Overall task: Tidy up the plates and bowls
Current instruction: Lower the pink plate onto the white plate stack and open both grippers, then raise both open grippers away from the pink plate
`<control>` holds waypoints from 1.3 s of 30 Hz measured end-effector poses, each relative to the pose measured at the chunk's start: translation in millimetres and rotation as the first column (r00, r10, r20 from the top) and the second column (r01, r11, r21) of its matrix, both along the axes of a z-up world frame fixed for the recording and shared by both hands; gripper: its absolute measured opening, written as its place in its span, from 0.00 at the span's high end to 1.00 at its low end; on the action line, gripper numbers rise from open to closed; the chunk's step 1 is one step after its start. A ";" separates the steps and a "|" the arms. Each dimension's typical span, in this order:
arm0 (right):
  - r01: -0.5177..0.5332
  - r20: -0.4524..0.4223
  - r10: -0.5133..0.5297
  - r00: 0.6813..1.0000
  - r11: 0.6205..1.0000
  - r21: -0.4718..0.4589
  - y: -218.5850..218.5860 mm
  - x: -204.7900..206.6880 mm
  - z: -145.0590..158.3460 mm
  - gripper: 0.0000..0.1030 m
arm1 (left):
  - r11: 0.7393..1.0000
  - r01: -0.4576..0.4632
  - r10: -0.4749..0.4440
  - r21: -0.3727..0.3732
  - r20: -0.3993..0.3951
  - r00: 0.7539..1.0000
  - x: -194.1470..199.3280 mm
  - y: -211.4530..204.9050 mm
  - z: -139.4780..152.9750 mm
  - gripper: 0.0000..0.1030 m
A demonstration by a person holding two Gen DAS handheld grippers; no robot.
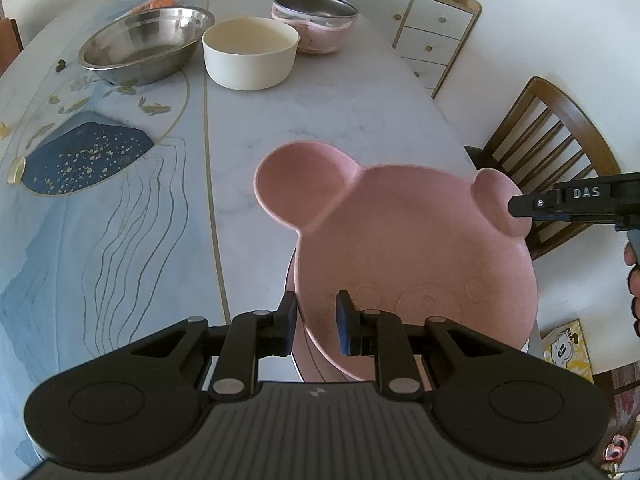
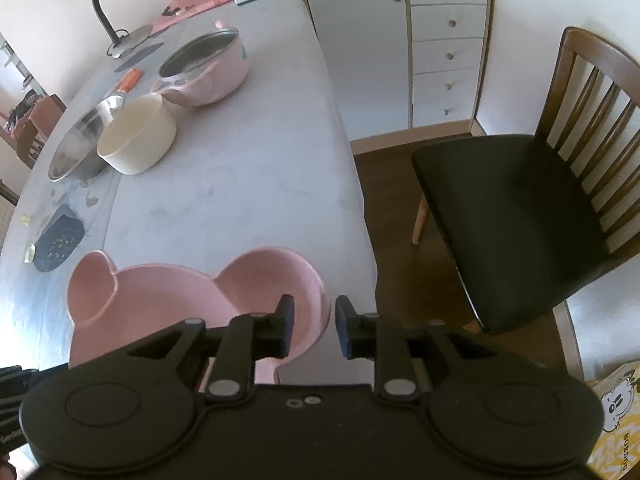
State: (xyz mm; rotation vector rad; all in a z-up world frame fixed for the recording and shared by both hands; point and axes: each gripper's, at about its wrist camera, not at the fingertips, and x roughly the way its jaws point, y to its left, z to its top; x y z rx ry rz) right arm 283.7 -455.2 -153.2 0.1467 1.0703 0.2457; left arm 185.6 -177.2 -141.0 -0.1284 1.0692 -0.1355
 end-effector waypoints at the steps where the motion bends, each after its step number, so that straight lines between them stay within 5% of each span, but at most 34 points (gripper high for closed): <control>1: -0.003 0.005 0.003 1.000 1.000 0.003 0.5 -2.6 2.4 0.73 | 1.000 0.001 -0.001 0.005 0.002 1.000 -0.7 0.3 0.4 0.79; 12: -0.061 0.067 0.060 0.996 0.998 0.011 21.6 -39.0 25.7 0.66 | 0.999 0.034 -0.034 -0.010 0.043 0.998 -6.6 7.4 14.0 0.77; 17: -0.090 0.108 0.090 0.990 0.996 -0.007 36.7 -60.1 36.5 0.61 | 0.999 0.048 -0.047 -0.008 0.089 0.995 -15.4 11.3 25.6 0.52; 19: -0.094 0.125 0.096 0.988 0.995 -0.017 41.8 -68.4 40.3 0.55 | 0.999 0.054 -0.053 0.000 0.124 0.991 -20.8 13.2 32.5 0.41; 39: -0.114 0.343 0.119 0.932 0.993 -0.036 92.8 -133.0 103.0 0.05 | 0.997 0.057 -0.071 0.054 0.331 0.941 -58.2 53.4 95.5 0.24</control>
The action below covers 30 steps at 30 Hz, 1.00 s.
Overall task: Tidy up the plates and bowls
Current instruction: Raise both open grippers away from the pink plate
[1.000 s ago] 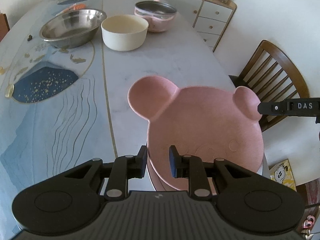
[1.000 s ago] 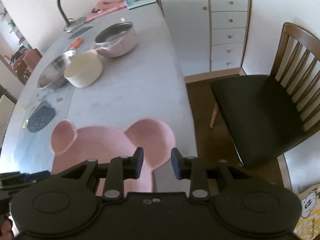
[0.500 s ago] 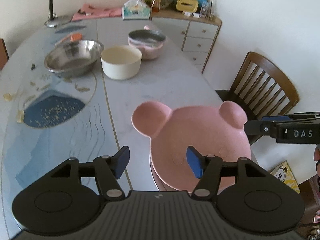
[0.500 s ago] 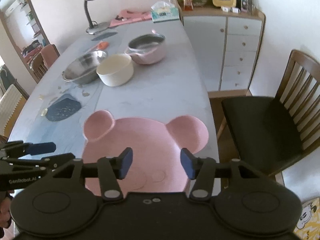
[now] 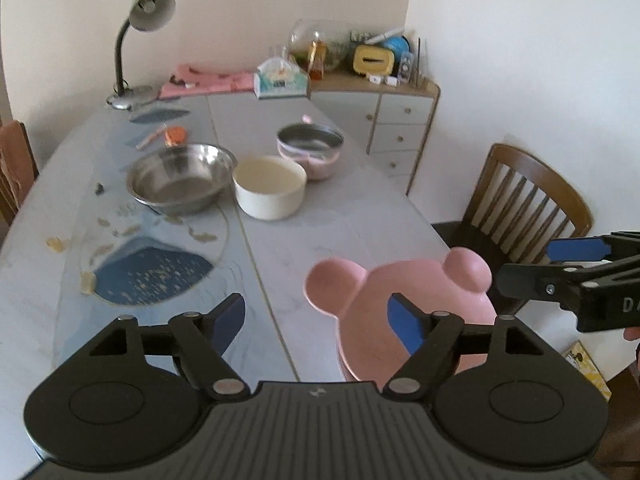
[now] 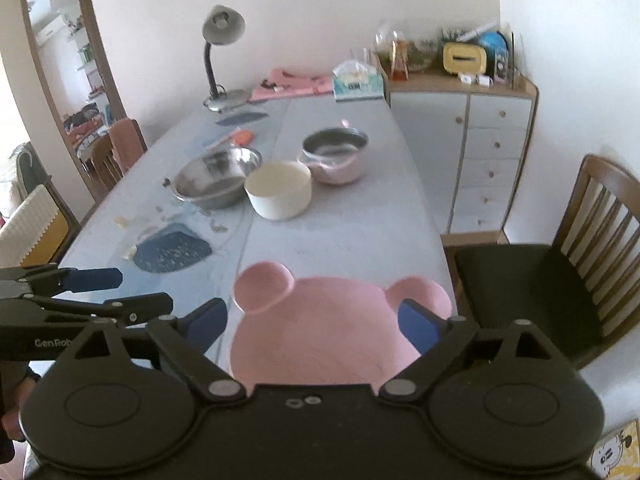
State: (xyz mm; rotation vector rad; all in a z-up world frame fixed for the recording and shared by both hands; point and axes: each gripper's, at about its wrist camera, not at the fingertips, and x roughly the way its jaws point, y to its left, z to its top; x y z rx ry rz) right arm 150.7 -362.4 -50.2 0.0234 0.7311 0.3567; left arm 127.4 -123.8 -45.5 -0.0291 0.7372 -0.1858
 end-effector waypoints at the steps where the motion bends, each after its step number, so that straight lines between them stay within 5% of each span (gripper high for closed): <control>1: -0.002 0.011 0.002 1.000 1.000 0.000 3.8 -1.3 3.0 0.02 | 1.000 -0.005 0.005 0.003 0.006 1.000 -0.8 3.1 2.9 0.23; 8: -0.051 0.048 0.051 0.998 0.999 -0.015 33.7 5.3 20.3 0.00 | 0.999 -0.039 0.039 0.008 0.044 0.998 1.8 27.9 22.0 0.22; 13: -0.081 0.058 0.082 0.995 0.996 -0.027 55.0 22.9 28.3 0.00 | 0.996 -0.092 0.092 -0.003 0.069 0.993 13.3 48.7 32.9 0.01; 30: -0.176 0.042 0.178 0.983 0.984 -0.040 116.8 169.7 35.4 0.00 | 0.963 -0.271 0.270 0.000 0.088 0.959 140.0 113.1 44.1 0.01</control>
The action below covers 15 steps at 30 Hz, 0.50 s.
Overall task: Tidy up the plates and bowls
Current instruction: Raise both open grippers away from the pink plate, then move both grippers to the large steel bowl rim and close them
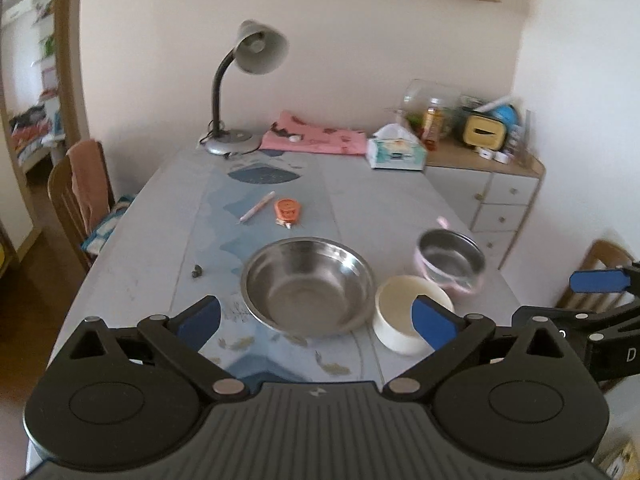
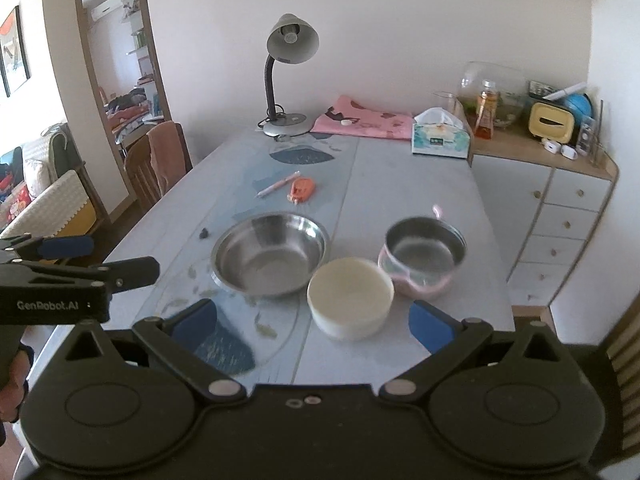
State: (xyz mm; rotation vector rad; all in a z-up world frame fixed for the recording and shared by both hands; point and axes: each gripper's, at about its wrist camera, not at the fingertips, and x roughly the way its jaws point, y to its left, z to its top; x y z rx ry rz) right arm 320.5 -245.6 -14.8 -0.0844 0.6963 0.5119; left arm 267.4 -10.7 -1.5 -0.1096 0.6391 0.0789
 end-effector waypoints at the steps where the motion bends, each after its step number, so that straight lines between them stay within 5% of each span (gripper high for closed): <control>1: -0.005 -0.005 0.005 1.000 1.000 -0.002 3.7 11.6 -1.3 0.00 | 1.000 -0.009 0.009 -0.006 -0.006 1.000 9.1 4.3 -2.2 0.01; 15: -0.022 -0.094 0.015 0.995 0.997 -0.074 47.1 135.2 -45.7 0.03 | 0.996 -0.082 0.086 0.032 -0.153 0.984 116.9 32.8 -51.8 0.01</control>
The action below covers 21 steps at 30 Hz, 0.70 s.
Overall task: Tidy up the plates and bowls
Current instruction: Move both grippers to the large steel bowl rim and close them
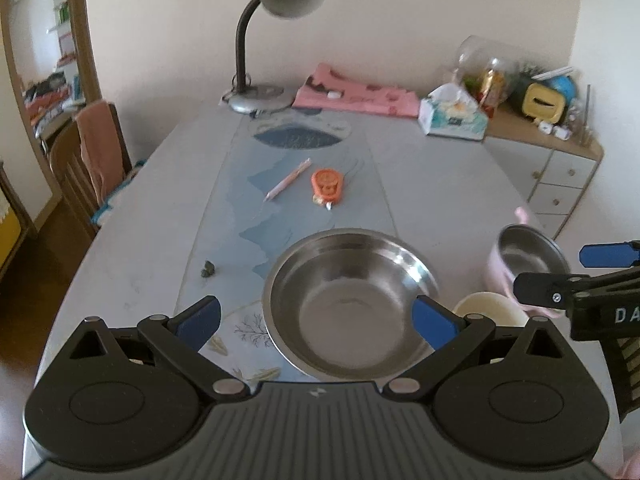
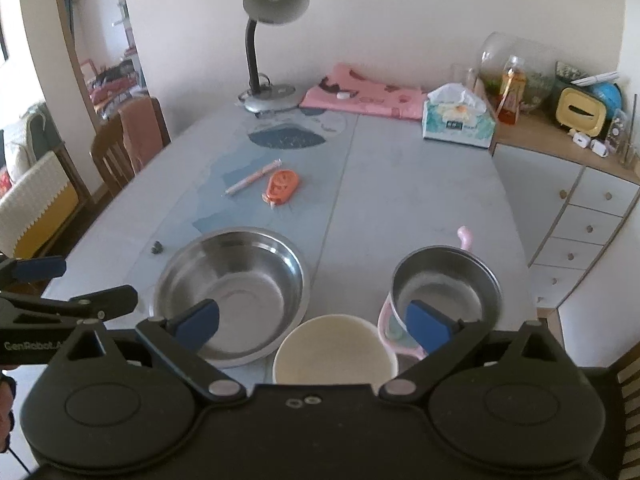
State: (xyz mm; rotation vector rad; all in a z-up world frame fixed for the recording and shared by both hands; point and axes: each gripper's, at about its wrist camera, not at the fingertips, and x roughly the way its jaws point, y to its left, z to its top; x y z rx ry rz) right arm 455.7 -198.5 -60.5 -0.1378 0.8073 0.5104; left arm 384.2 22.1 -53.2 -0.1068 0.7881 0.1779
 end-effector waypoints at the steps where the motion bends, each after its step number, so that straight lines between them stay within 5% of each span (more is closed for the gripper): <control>1: -0.005 -0.009 0.005 1.000 1.000 -0.006 3.7 6.9 -4.2 0.05 | 1.000 -0.006 0.006 -0.003 -0.013 1.000 7.2 2.9 -4.3 0.01; 17: -0.038 -0.199 0.026 0.980 0.998 -0.054 48.4 87.9 -74.9 0.27 | 0.994 -0.080 0.060 -0.079 -0.222 0.973 82.8 39.0 -75.9 0.01; 21: -0.048 -0.232 0.033 0.972 0.997 -0.061 55.1 95.1 -87.7 0.29 | 0.994 -0.080 0.060 -0.074 -0.245 0.968 92.4 42.0 -84.7 0.09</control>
